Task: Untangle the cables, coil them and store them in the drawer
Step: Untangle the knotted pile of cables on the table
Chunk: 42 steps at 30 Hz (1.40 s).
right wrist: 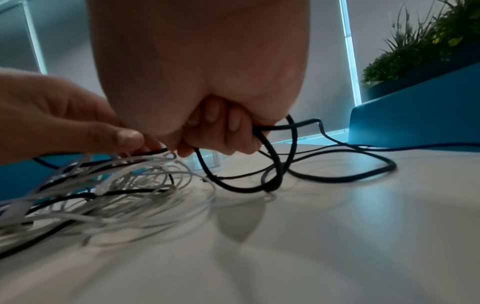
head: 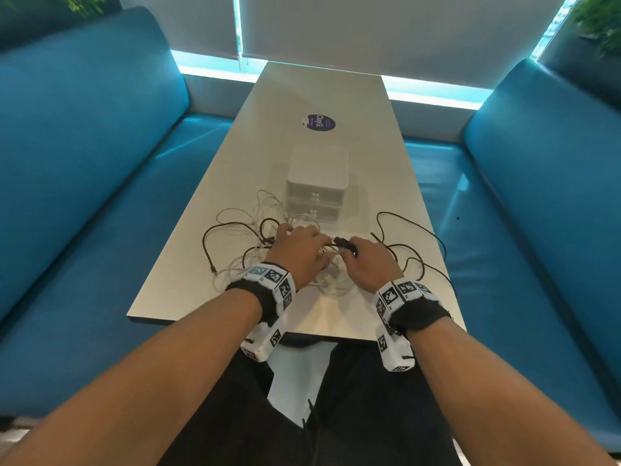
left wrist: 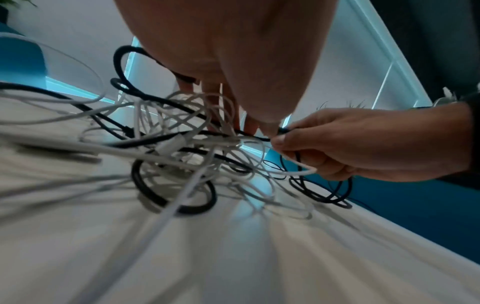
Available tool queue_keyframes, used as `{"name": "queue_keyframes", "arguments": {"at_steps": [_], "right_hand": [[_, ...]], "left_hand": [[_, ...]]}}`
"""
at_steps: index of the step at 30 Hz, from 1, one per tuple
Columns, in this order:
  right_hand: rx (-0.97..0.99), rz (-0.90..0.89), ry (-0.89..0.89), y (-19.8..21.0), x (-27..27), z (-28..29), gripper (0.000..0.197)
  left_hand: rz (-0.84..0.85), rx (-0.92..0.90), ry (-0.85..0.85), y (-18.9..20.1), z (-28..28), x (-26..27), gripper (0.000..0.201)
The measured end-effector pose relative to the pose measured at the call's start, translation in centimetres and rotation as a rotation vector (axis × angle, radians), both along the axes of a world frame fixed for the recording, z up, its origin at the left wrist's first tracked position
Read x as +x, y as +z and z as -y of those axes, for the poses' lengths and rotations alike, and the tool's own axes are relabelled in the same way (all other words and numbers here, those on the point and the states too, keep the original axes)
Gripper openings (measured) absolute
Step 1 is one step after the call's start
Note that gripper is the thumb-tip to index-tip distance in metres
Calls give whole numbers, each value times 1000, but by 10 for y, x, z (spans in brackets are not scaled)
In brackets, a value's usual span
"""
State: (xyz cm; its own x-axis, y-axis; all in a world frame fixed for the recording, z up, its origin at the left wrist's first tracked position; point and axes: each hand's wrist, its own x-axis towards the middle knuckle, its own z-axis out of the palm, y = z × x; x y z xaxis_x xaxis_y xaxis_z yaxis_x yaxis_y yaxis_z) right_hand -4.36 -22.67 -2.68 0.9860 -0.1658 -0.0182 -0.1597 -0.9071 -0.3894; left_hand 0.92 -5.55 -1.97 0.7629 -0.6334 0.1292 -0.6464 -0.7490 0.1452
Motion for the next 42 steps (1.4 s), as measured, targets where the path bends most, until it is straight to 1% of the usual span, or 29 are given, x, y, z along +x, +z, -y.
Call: {"name": "queue_keyframes", "arguments": {"at_steps": [3,5,9,11,14,17,20,23,25,27,29,31,33,34,38,42], "right_hand": [[-36,-26,7,-2,-2,5,30],[-41,-16,-25,-2,-2,10,30],[-122,2,-168,4,-3,24,31],[-166,-32,-229,6,-2,30,31],[-173,-112,-309,8,0,35,32],[-192,-139,-342,6,-1,37,30],[-156,-114,-349,7,-3,32,28],[-49,-68,-365,6,-2,23,37],[-4,-76,-340,7,1,17,40],[39,-76,-255,8,2,10,44],[140,-56,-166,11,3,1,44],[219,-1,-75,12,3,-8,34],[237,47,20,11,4,-14,24],[232,39,51,10,4,-17,23],[218,-61,56,9,6,-19,23],[188,-26,6,12,6,-11,21]], "left_hand": [[105,168,38,-3,-6,5,33],[153,240,51,-3,-11,9,31],[133,271,94,-3,-15,13,33],[149,282,85,-2,-17,13,31],[190,317,87,-1,-20,12,29],[188,378,66,1,-21,11,29],[180,383,35,5,-19,11,30],[198,363,25,10,-16,10,36],[209,374,20,10,-14,9,37],[203,357,25,7,-10,6,35],[190,317,25,3,-7,2,34],[165,274,26,1,-5,-1,33],[151,239,36,0,-4,-1,32],[149,230,42,0,-4,0,32],[154,220,44,0,-5,3,31],[150,294,11,-3,-11,7,26]]}}
